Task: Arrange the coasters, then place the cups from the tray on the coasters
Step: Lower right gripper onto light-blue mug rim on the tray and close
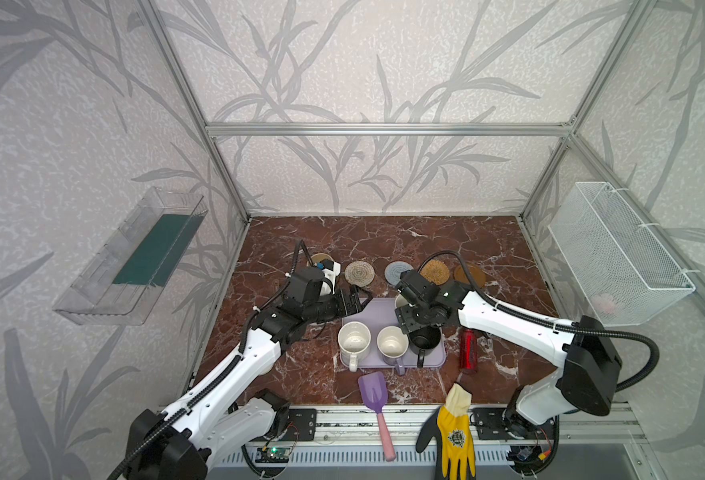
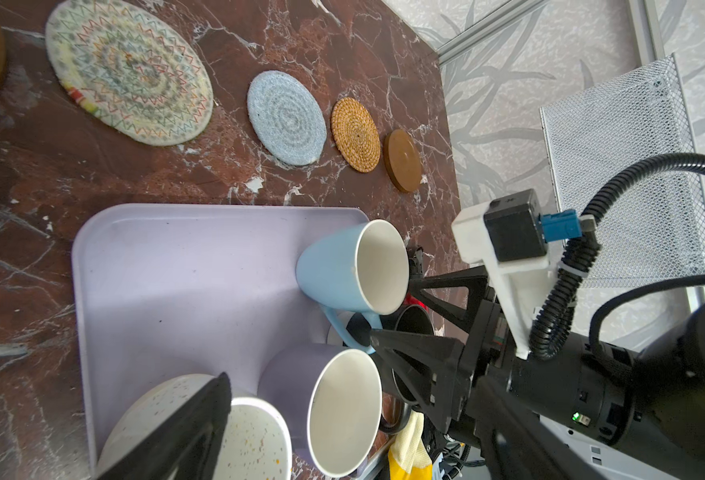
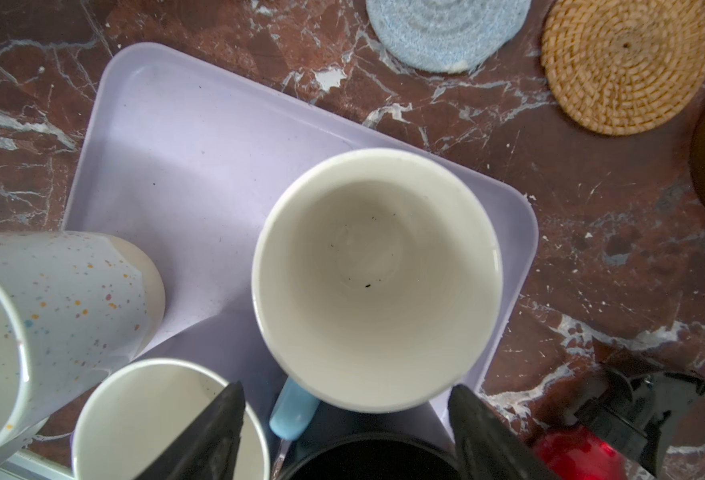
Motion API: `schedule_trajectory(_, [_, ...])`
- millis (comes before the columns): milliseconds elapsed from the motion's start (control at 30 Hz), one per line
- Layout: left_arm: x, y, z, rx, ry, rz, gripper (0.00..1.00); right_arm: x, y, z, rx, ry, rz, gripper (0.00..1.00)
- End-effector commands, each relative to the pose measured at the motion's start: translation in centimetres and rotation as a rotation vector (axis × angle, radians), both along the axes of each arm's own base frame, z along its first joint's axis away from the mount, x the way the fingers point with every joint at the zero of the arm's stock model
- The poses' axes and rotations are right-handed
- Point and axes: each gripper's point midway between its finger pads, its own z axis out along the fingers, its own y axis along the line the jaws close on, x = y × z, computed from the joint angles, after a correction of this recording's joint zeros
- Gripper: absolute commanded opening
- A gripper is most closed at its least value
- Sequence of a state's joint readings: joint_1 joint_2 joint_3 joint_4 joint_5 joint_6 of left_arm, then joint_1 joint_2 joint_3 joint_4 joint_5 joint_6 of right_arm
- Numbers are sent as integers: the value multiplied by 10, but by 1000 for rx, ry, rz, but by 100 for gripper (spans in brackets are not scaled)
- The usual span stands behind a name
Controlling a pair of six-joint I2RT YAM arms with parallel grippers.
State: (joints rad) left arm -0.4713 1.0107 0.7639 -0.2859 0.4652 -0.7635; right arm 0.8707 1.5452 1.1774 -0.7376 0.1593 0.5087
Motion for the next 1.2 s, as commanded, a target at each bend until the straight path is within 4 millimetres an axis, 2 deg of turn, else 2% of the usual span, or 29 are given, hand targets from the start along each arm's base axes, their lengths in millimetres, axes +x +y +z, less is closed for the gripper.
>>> schedule_trajectory(0, [2, 1, 11, 7, -28, 8, 93, 5, 2, 2, 17, -10, -14, 74])
schedule_trajectory(200, [5, 0, 6, 4, -15, 14, 93, 10, 8, 1, 29, -21, -12, 69])
schedule_trajectory(533, [6, 0, 4, 5, -15, 20, 93, 14, 18, -5, 47, -13, 13, 69])
schedule_trajectory(1167, [8, -4, 3, -20, -10, 18, 93, 19, 35, -21, 56, 16, 56, 53])
